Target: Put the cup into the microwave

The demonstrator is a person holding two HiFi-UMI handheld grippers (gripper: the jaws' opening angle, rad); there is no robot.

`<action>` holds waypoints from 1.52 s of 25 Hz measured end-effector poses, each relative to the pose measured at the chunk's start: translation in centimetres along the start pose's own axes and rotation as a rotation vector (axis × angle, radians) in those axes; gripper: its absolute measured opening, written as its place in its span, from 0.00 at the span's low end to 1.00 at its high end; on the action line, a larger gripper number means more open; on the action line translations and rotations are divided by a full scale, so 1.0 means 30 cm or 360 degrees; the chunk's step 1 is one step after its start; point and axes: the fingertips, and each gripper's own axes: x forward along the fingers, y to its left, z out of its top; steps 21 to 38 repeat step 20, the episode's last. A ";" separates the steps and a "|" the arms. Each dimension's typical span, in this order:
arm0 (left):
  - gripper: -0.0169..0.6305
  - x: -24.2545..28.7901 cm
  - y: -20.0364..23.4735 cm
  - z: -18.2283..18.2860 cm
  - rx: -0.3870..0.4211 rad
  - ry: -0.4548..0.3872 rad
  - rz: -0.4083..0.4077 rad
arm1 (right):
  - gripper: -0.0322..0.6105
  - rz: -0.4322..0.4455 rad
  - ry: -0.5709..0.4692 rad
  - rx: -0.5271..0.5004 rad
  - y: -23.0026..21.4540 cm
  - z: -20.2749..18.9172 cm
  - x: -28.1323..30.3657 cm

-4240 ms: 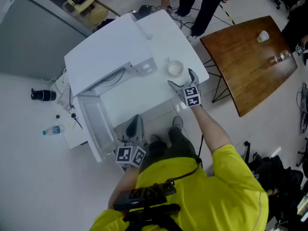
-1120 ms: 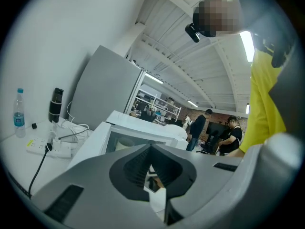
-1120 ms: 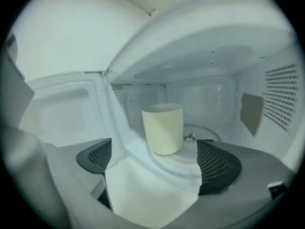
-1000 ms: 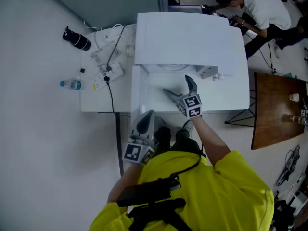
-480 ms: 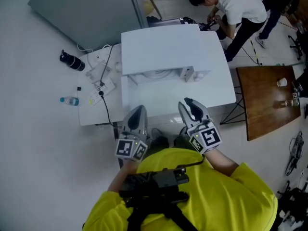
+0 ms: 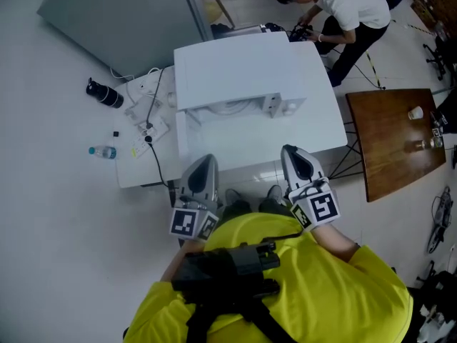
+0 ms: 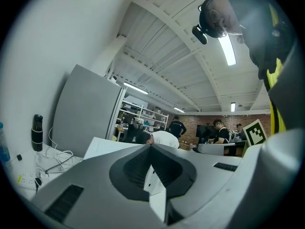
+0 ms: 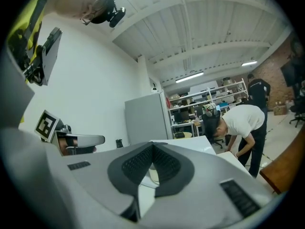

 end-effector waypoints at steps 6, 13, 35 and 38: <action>0.01 -0.005 0.020 -0.013 0.0006 0.0003 0.0039 | 0.06 0.0001 0.0012 0.0061 0.004 -0.033 0.011; 0.01 -0.002 0.006 0.011 0.0035 -0.0008 0.0037 | 0.05 0.0055 0.0005 0.0056 0.037 -0.027 0.019; 0.01 -0.037 0.012 0.052 0.0047 -0.0059 0.0093 | 0.05 0.0064 -0.0046 0.0005 0.012 0.022 0.055; 0.01 -0.037 0.012 0.052 0.0047 -0.0059 0.0093 | 0.05 0.0064 -0.0046 0.0005 0.012 0.022 0.055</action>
